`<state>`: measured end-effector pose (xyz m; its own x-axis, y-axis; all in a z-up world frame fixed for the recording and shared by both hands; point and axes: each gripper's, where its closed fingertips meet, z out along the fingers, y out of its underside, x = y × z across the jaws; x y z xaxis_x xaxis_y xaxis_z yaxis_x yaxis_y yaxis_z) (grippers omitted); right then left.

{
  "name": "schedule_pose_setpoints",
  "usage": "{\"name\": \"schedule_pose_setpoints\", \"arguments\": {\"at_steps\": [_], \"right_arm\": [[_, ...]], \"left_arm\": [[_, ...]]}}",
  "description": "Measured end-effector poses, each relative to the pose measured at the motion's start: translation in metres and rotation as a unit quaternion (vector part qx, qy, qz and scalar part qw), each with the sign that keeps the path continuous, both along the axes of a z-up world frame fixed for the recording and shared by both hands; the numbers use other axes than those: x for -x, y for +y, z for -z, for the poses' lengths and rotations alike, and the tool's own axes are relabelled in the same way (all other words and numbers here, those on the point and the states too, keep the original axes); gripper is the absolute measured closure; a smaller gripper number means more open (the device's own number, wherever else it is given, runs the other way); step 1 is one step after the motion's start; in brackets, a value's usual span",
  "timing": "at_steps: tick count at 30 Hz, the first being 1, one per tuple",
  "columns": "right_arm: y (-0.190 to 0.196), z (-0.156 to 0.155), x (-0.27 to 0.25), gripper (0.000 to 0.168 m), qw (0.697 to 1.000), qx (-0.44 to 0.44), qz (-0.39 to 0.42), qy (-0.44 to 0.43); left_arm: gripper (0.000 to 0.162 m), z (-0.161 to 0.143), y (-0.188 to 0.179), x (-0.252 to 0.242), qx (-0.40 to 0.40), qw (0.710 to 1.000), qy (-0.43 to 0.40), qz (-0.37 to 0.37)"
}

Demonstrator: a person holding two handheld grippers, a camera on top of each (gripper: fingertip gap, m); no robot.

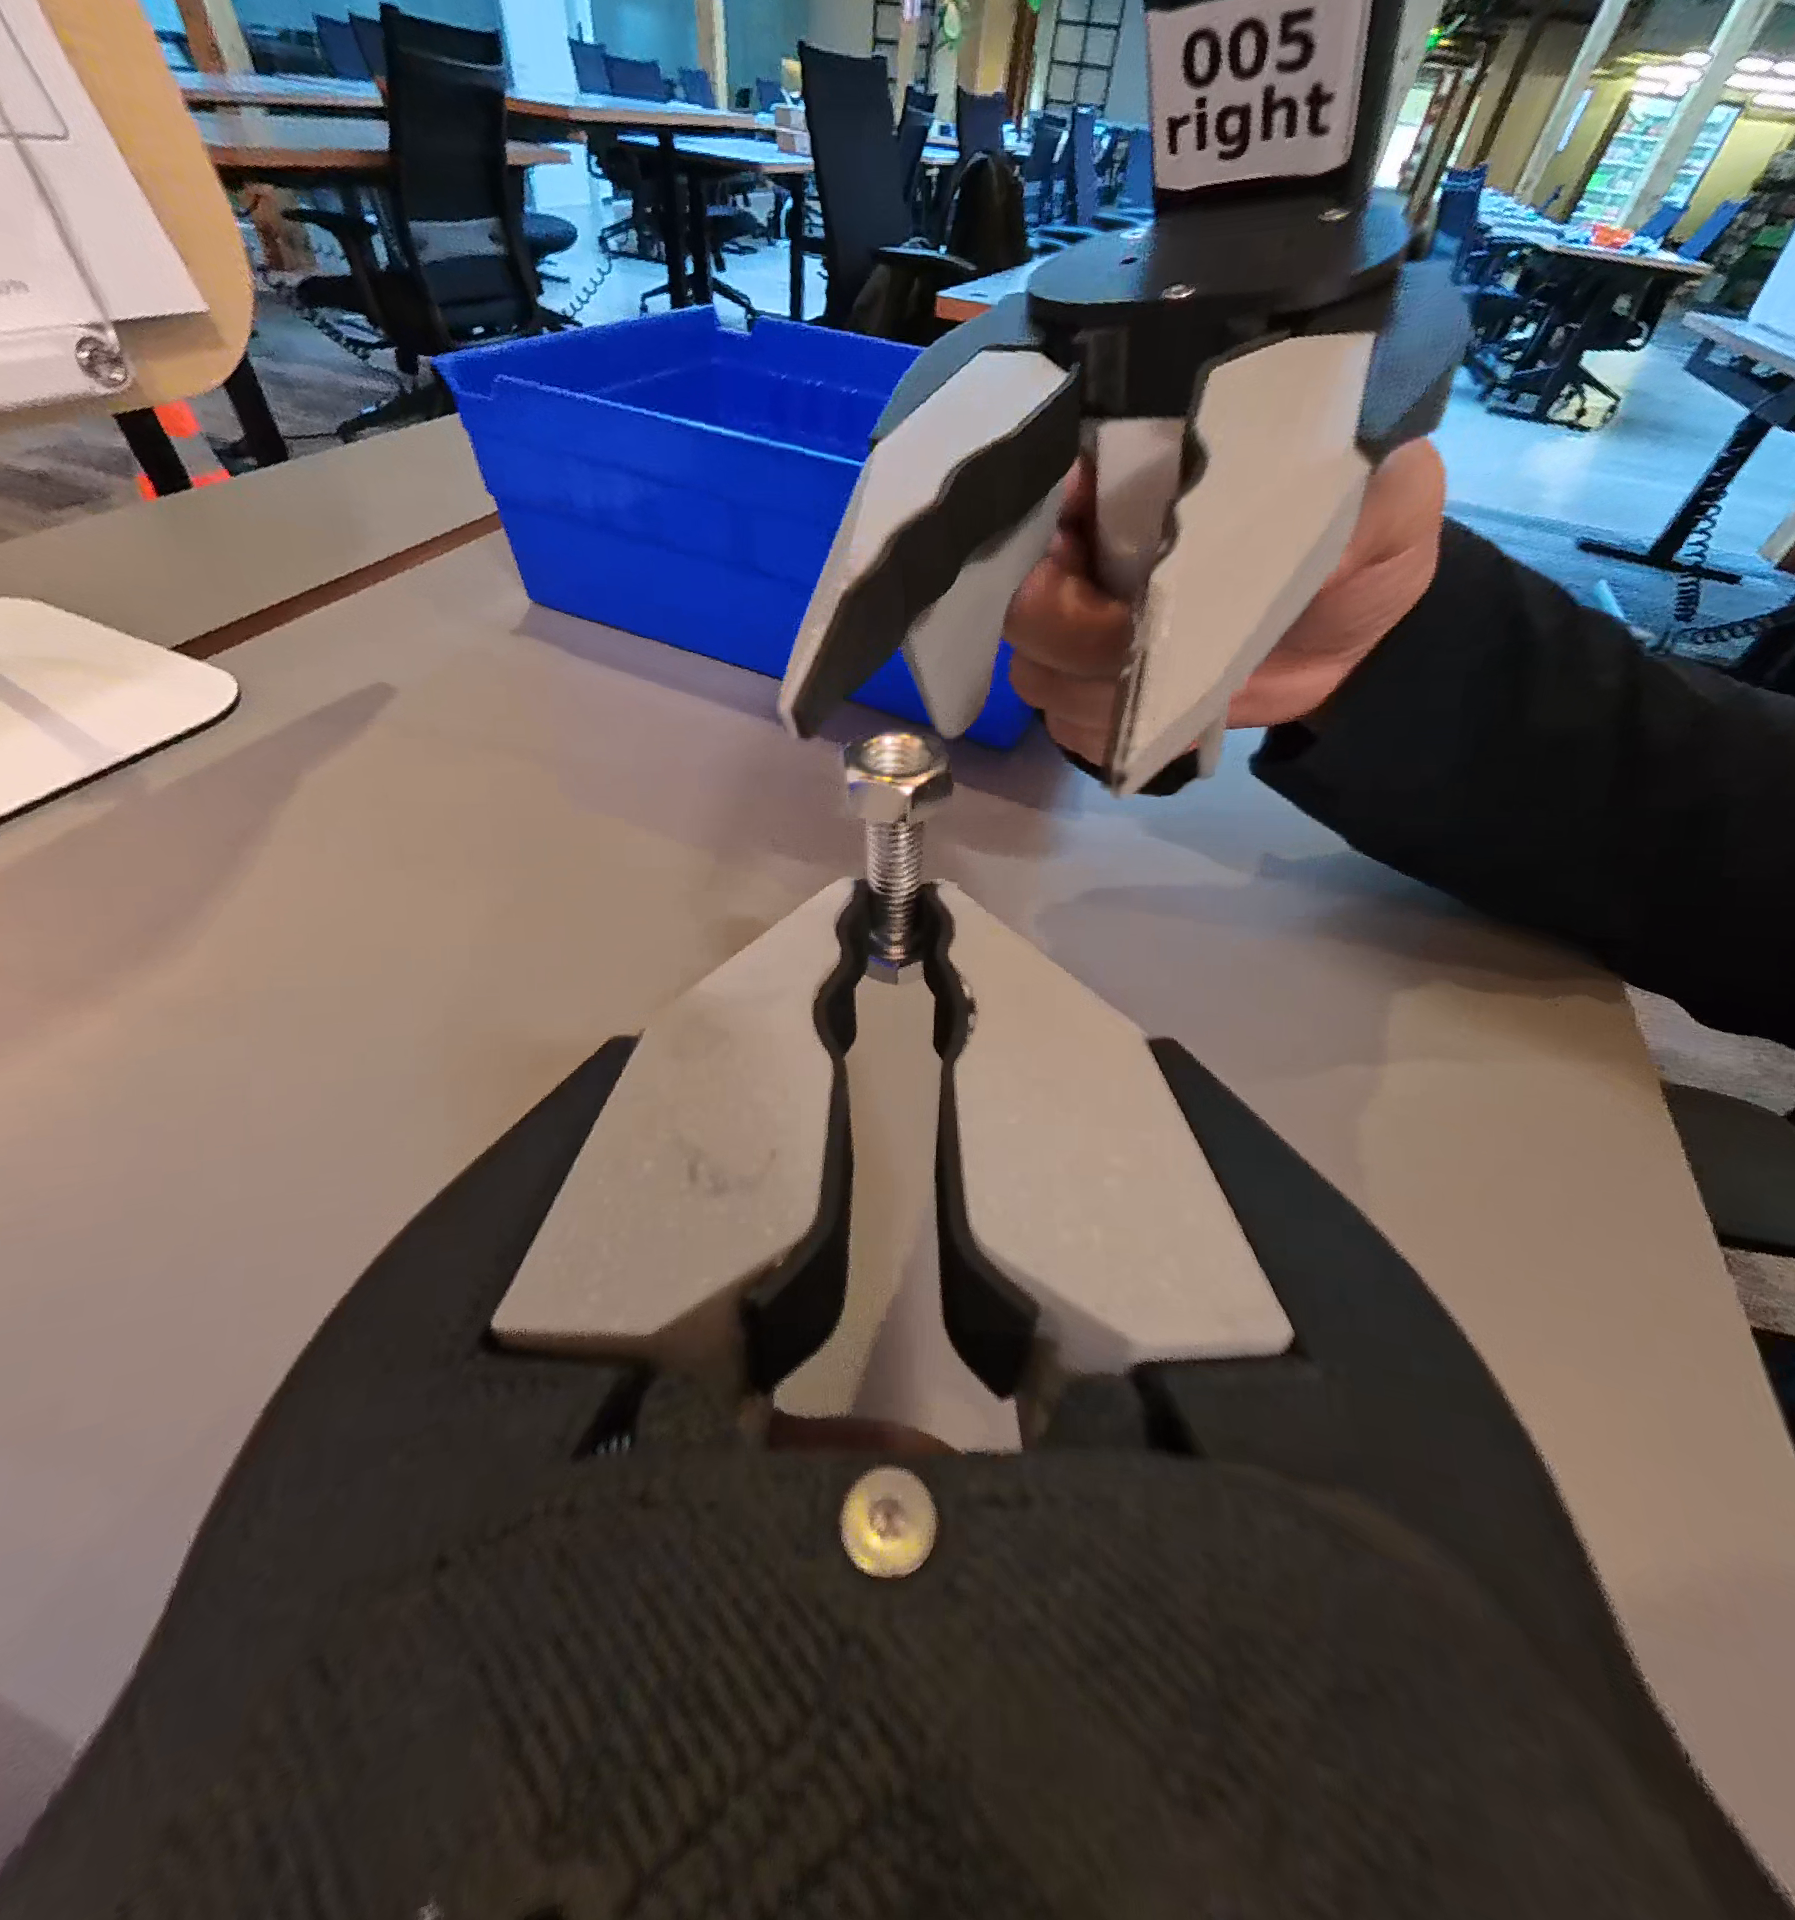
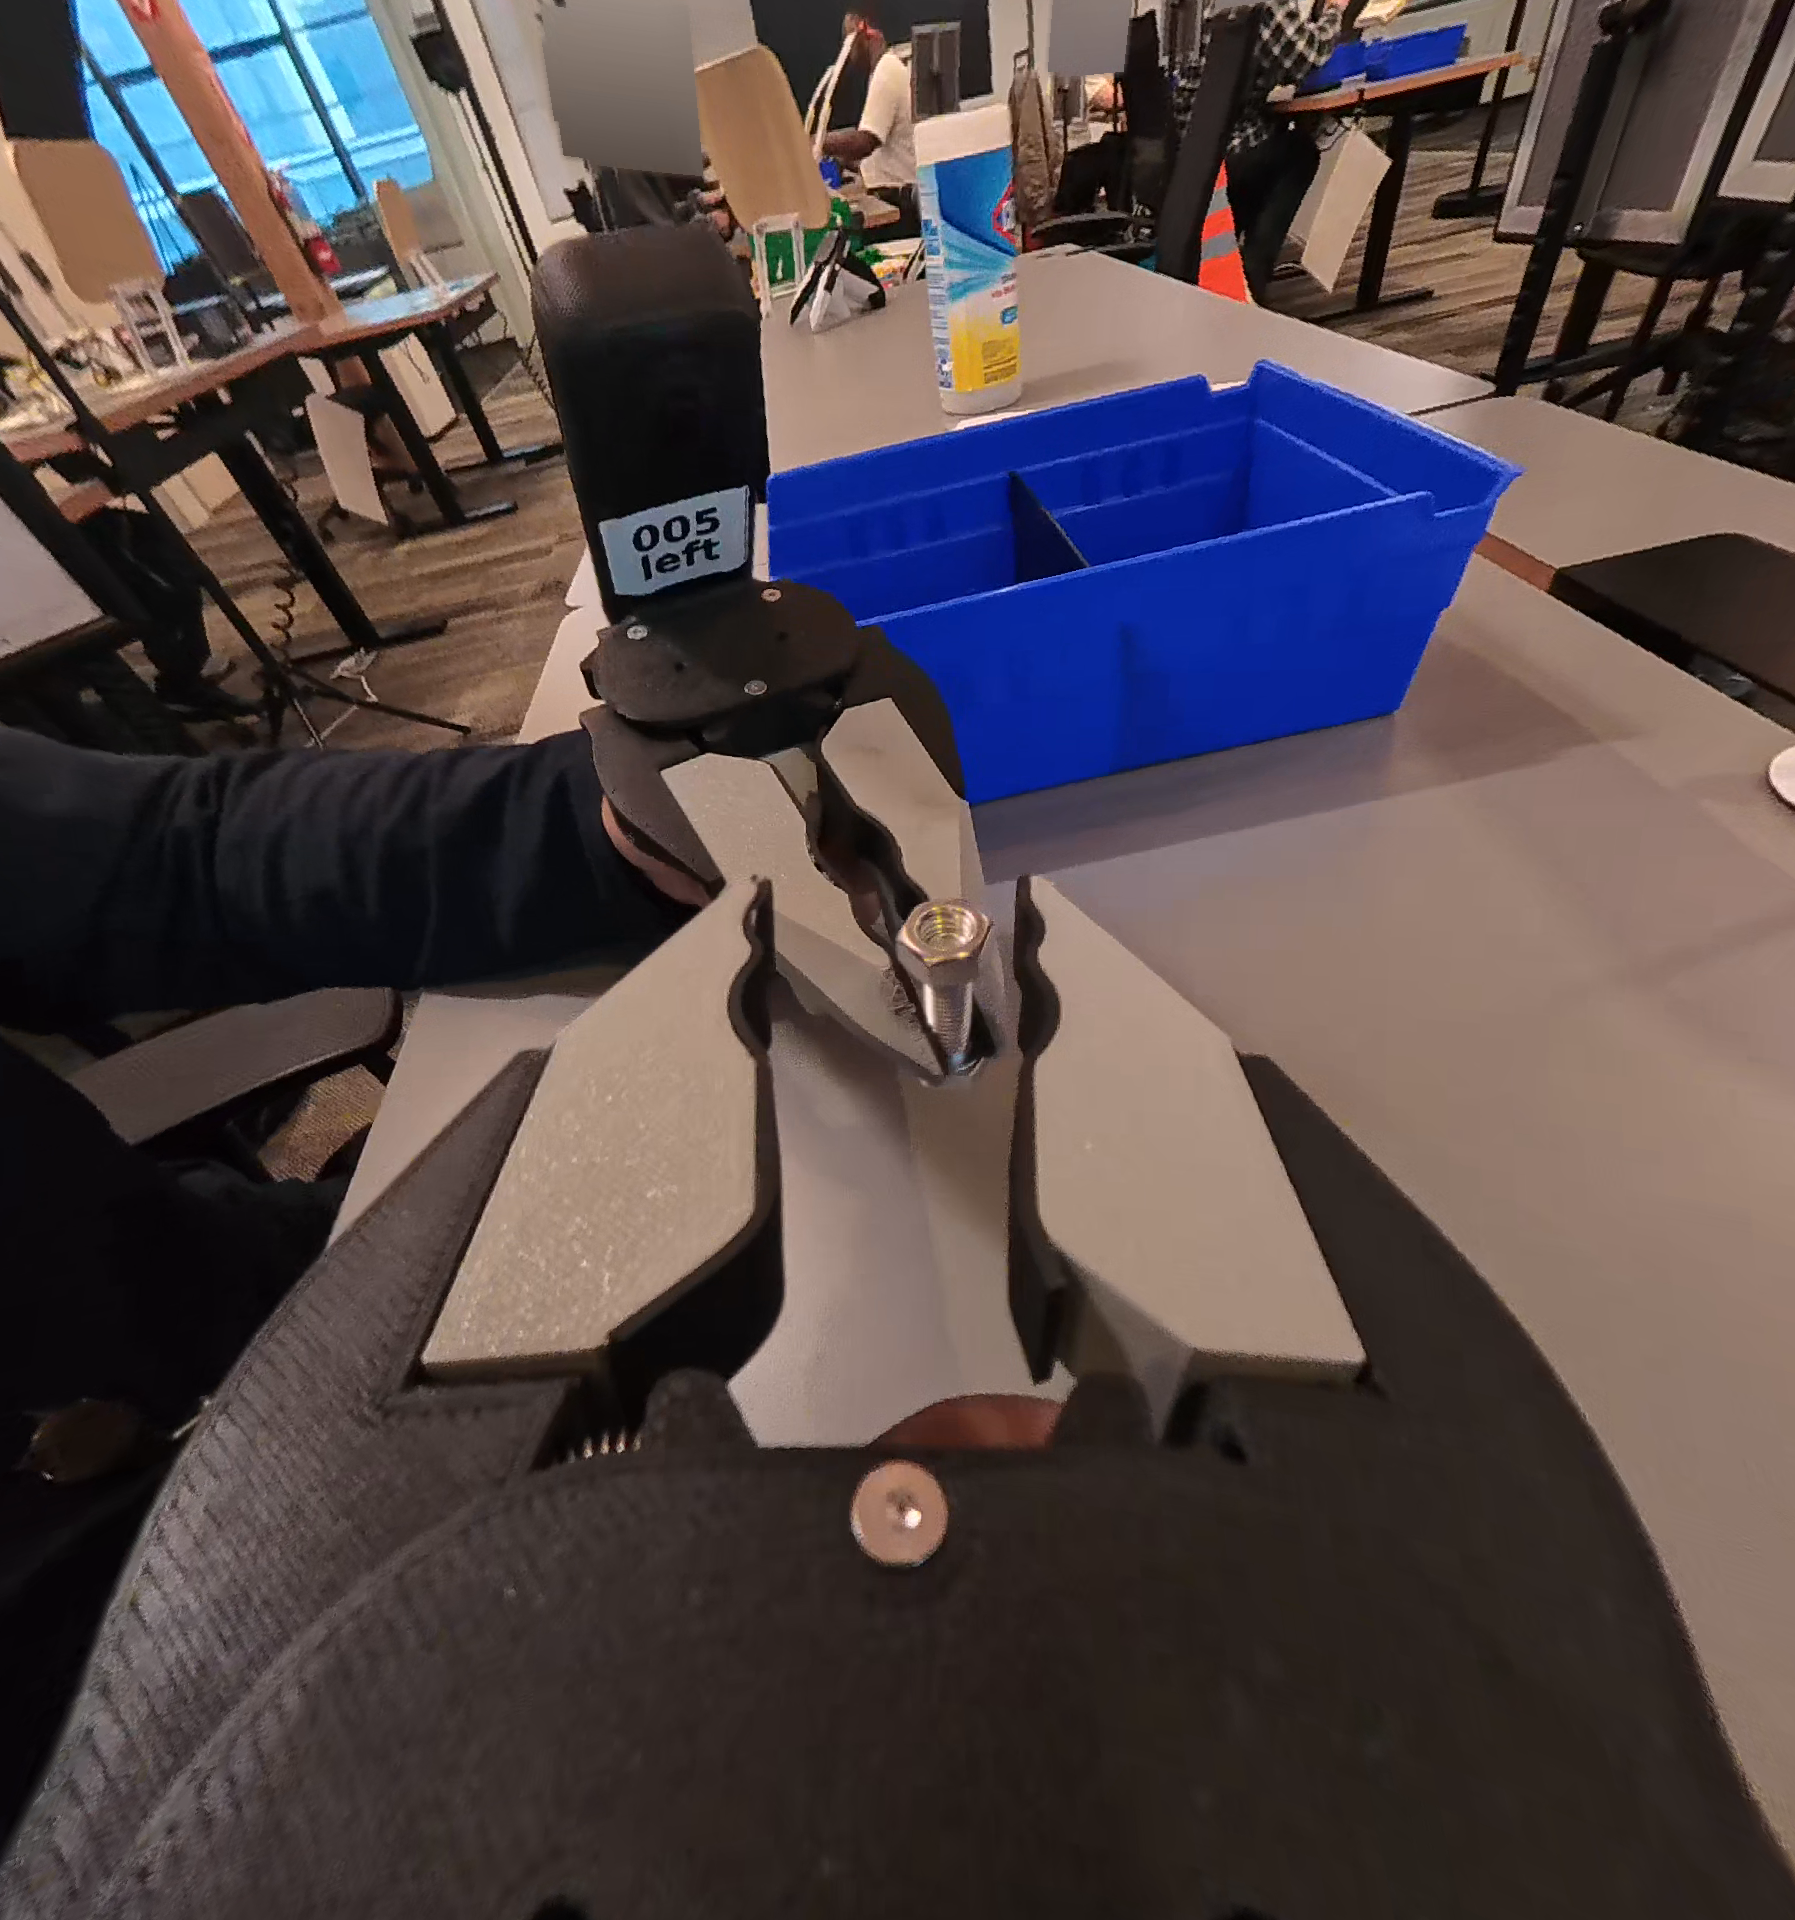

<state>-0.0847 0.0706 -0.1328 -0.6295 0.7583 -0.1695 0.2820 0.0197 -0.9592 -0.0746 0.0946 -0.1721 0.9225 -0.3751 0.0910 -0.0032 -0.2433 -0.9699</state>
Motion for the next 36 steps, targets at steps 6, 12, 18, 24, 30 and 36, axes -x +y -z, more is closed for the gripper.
{"name": "schedule_pose_setpoints", "arguments": {"at_steps": [6, 12, 18, 24, 30, 36], "right_arm": [[-0.005, 0.003, -0.002, 0.129, 1.000, -0.022, -0.011, 0.003], [0.006, -0.002, -0.004, 0.142, 1.000, -0.017, 0.002, 0.009], [0.010, -0.006, 0.003, 0.127, 0.999, -0.002, 0.028, 0.021], [-0.002, 0.004, 0.003, 0.127, 0.999, -0.039, 0.012, 0.012], [0.005, -0.008, 0.000, 0.135, 0.999, -0.012, 0.019, 0.028], [0.002, 0.003, 0.008, 0.128, 0.999, -0.026, 0.031, 0.015]], "left_arm": [[0.155, -0.003, -0.001, -0.005, -0.009, 1.000, 0.009, 0.007], [0.155, -0.010, -0.001, 0.009, -0.018, 1.000, -0.007, -0.020], [0.155, -0.010, -0.001, 0.007, -0.017, 1.000, -0.003, -0.017], [0.155, -0.009, 0.000, 0.007, -0.014, 1.000, 0.005, -0.024], [0.155, -0.007, 0.001, 0.023, -0.006, 0.999, -0.018, -0.050], [0.155, -0.006, 0.001, 0.003, -0.009, 1.000, 0.011, -0.018]]}}
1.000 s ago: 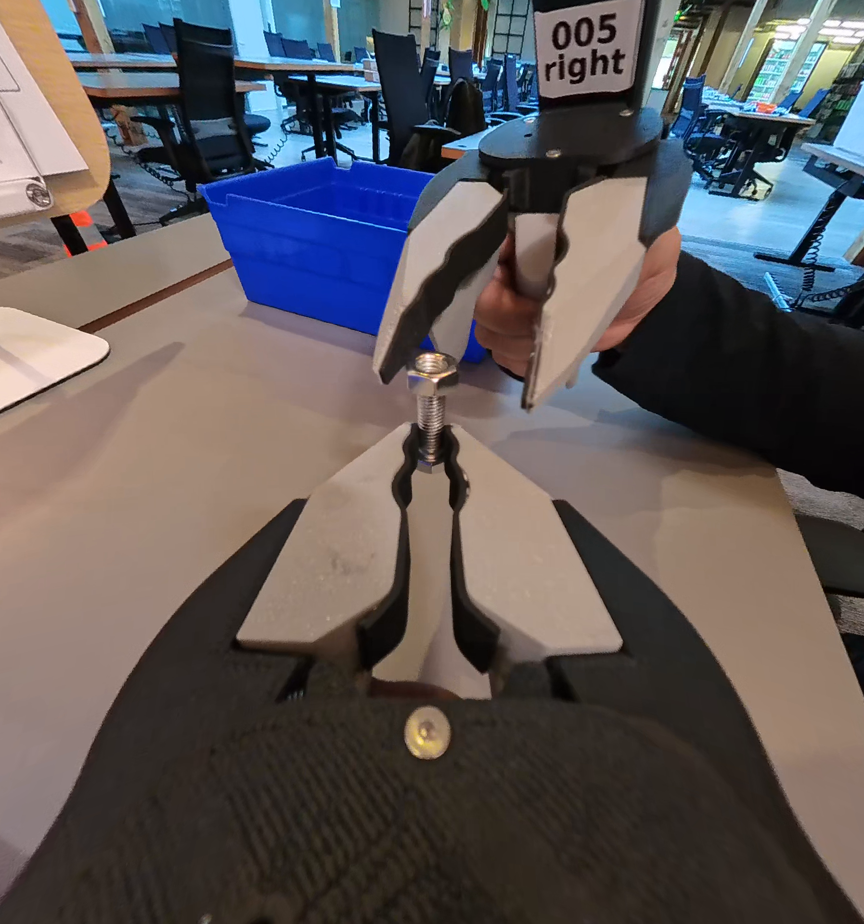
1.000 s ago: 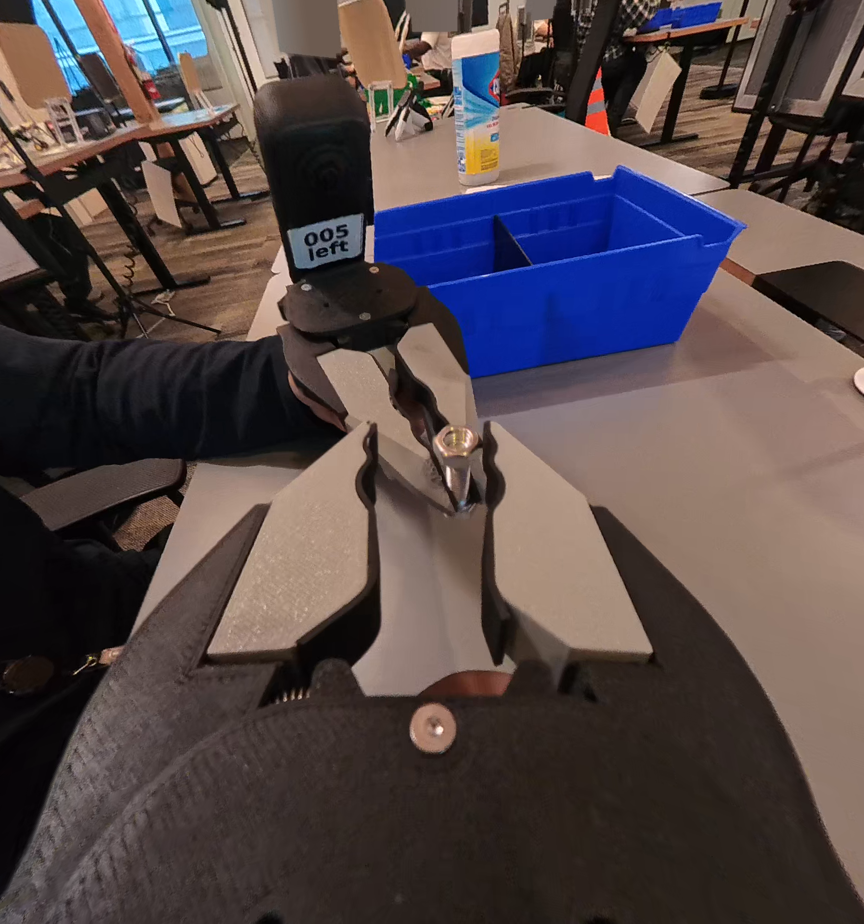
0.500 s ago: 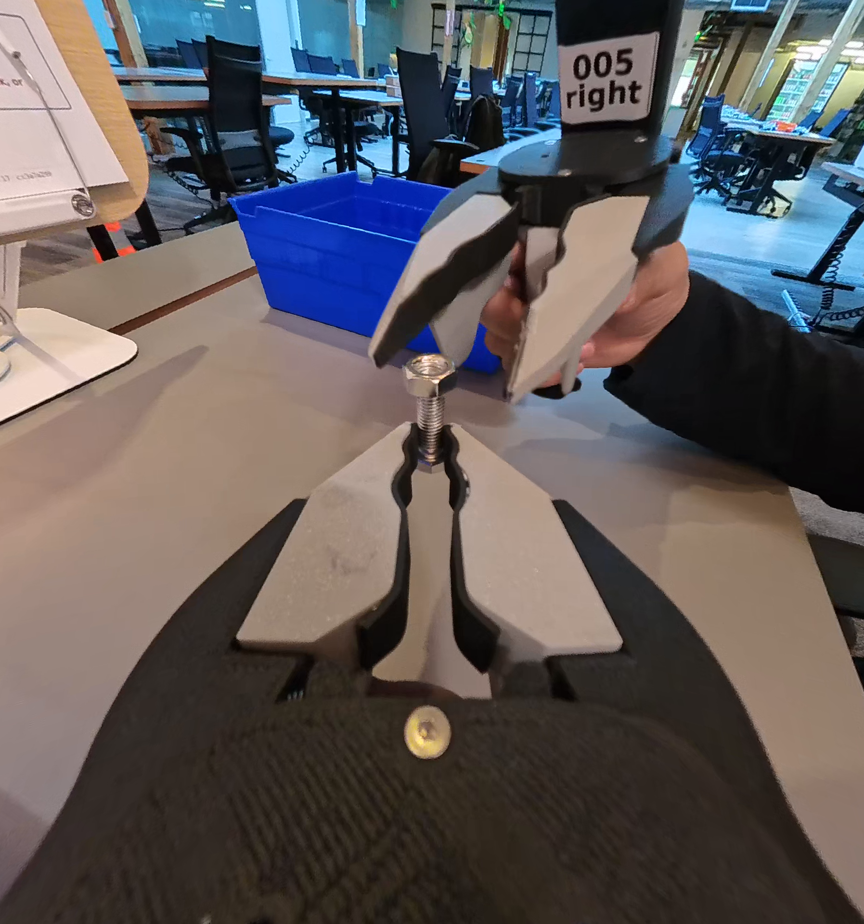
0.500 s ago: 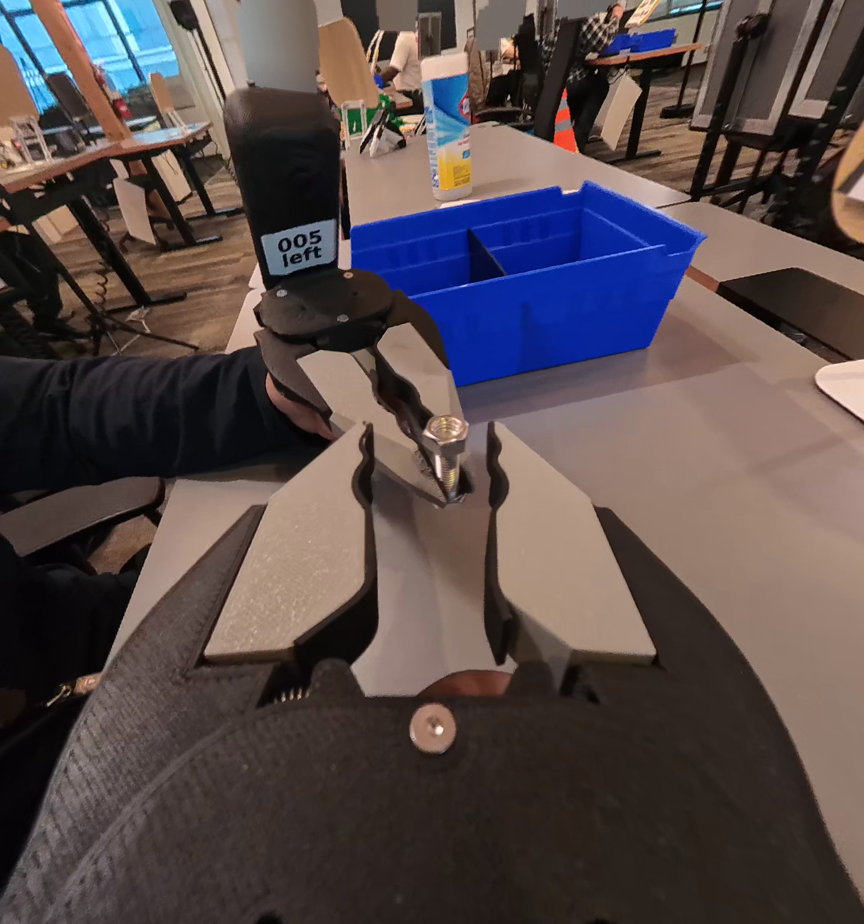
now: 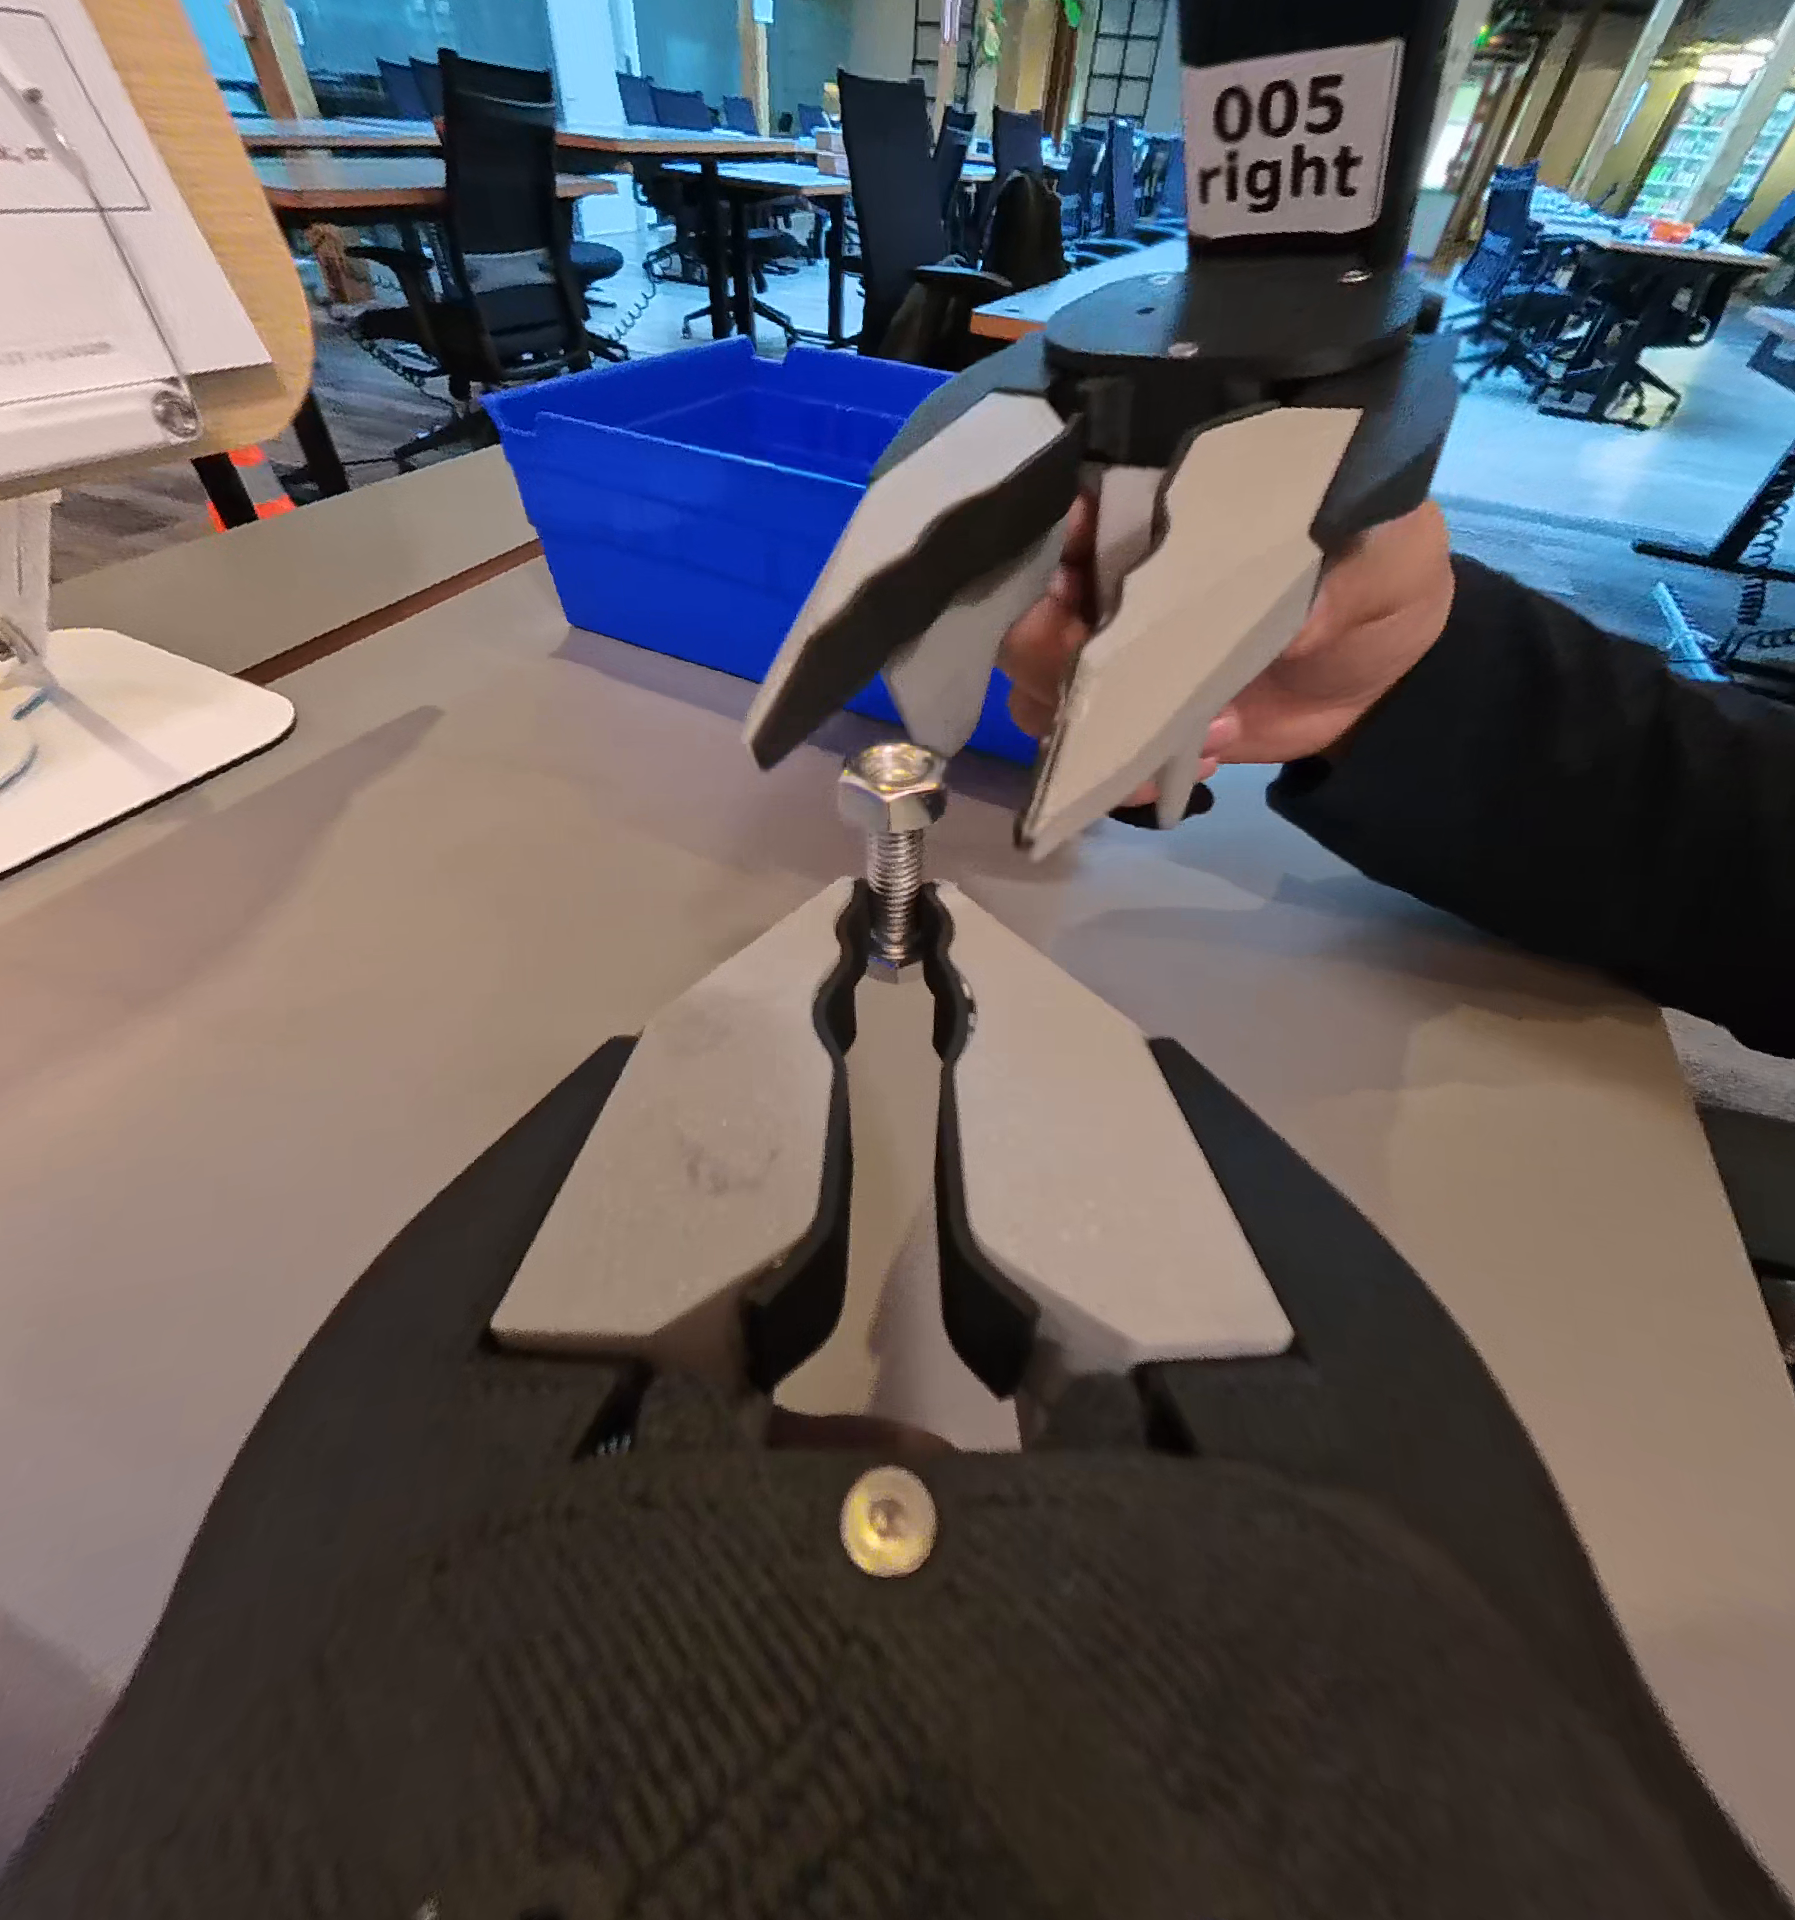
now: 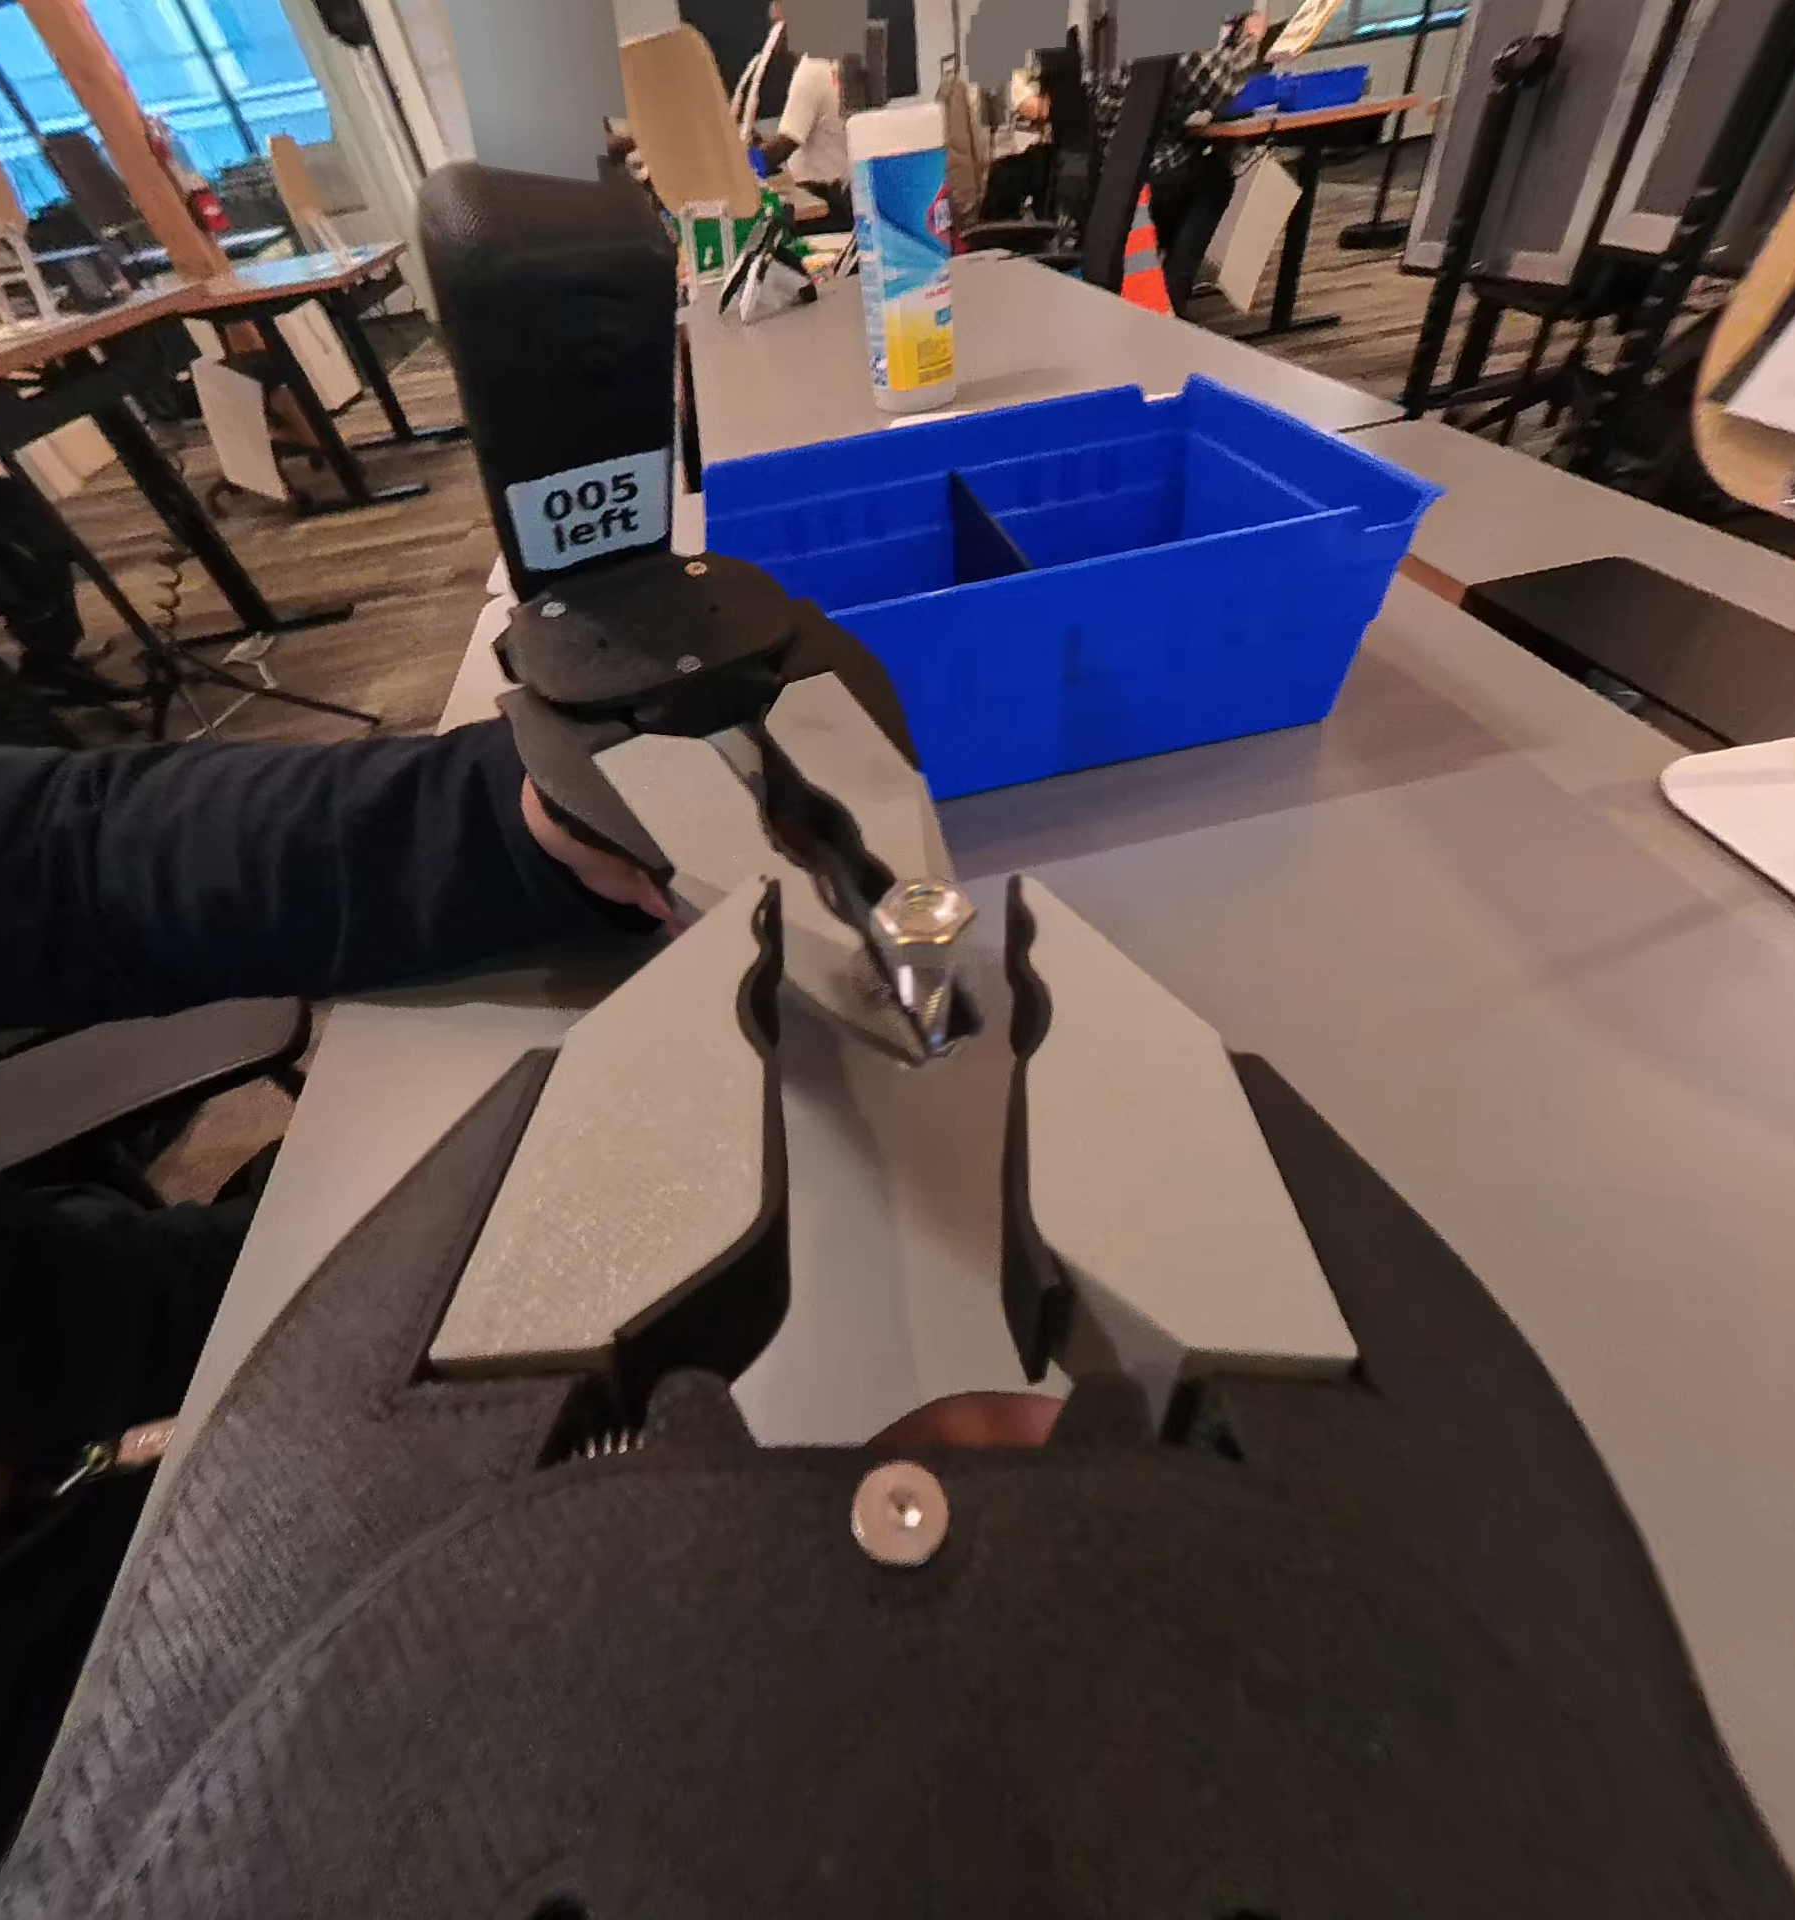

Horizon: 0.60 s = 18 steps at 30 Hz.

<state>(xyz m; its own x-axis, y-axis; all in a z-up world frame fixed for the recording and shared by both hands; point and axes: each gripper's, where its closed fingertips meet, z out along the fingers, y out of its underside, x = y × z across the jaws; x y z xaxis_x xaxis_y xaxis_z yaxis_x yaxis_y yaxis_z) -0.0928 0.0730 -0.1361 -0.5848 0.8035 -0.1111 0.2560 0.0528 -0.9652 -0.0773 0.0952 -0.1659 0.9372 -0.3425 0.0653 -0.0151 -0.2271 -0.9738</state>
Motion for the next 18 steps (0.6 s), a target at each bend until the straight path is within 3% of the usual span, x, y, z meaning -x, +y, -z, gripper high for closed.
{"name": "schedule_pose_setpoints", "arguments": {"at_steps": [3, 5, 9, 11, 16, 17, 18], "right_arm": [[-0.001, 0.003, -0.003, 0.129, 1.000, -0.018, -0.005, -0.006], [-0.002, -0.001, -0.009, 0.163, 1.000, -0.015, -0.024, 0.003], [0.007, -0.013, -0.003, 0.134, 0.999, 0.028, 0.005, 0.016], [0.008, -0.008, 0.001, 0.128, 1.000, 0.022, 0.017, 0.010], [-0.003, 0.002, -0.001, 0.128, 1.000, -0.005, -0.006, -0.005], [-0.001, 0.002, -0.001, 0.131, 1.000, -0.013, -0.001, -0.004], [0.001, 0.001, -0.003, 0.146, 1.000, -0.018, -0.002, 0.000]], "left_arm": [[0.155, 0.001, 0.002, 0.010, 0.004, 1.000, -0.001, -0.024], [0.155, -0.001, 0.002, 0.021, 0.002, 0.999, -0.019, -0.045], [0.156, -0.001, 0.001, 0.025, 0.004, 0.999, -0.032, -0.044], [0.155, 0.001, 0.001, 0.017, 0.010, 0.999, -0.024, -0.031], [0.155, 0.003, 0.002, 0.006, 0.010, 1.000, -0.003, -0.016], [0.155, 0.003, 0.002, 0.009, 0.012, 1.000, -0.007, -0.022], [0.155, 0.002, 0.002, 0.014, 0.011, 0.999, -0.014, -0.031]]}}
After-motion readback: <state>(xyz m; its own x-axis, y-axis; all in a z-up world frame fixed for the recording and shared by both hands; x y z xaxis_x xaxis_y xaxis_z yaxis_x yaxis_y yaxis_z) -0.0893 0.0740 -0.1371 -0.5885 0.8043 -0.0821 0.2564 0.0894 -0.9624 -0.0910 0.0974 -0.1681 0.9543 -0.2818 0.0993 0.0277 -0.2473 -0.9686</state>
